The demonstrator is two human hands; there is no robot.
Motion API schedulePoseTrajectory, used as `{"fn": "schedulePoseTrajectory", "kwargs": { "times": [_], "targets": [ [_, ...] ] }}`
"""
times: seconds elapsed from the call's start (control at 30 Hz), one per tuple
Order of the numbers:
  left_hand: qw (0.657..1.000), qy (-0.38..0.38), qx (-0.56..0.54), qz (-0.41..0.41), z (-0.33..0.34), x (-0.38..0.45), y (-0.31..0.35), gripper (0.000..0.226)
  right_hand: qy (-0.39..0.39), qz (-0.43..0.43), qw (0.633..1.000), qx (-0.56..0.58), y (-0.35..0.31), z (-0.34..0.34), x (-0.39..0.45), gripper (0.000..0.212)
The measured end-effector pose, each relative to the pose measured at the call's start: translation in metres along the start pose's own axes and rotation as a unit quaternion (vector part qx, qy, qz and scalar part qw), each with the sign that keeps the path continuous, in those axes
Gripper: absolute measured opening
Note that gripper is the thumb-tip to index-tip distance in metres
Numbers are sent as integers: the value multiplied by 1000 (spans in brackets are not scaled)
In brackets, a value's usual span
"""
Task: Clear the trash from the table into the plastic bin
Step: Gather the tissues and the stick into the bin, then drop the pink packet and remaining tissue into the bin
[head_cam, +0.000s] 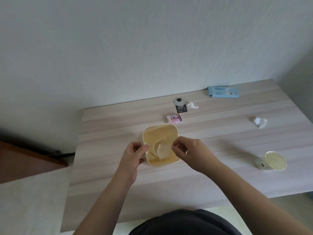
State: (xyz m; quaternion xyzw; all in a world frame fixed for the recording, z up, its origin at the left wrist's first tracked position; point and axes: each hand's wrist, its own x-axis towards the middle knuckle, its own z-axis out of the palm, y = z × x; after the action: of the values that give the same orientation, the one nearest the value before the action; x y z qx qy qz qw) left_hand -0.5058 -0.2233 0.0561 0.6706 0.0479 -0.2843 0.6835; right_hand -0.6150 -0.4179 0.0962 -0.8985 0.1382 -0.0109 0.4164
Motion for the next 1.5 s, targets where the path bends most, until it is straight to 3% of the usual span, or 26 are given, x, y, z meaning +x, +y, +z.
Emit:
{"fn": "schedulePoseTrajectory", "kwargs": {
  "times": [0.47,0.73,1.03,1.23,1.5],
  "targets": [
    [999,-43,-2,3,-71,19,3,15,99,95,989,-51,-11,12,1,11],
    [998,-62,6,-9,-79,26,1,16,129,126,979,-93,0,26,-12,9],
    [998,-58,5,-6,-57,23,5,37,48,130,985,-101,36,12,10,25],
    [1000,-8,-8,-7,-43,35,8,7,-10,80,983,-165,66,-6,64,42],
    [999,45,7,-6,4,40,13,20,-101,12,965,-241,112,-21,144,51]
  ]
}}
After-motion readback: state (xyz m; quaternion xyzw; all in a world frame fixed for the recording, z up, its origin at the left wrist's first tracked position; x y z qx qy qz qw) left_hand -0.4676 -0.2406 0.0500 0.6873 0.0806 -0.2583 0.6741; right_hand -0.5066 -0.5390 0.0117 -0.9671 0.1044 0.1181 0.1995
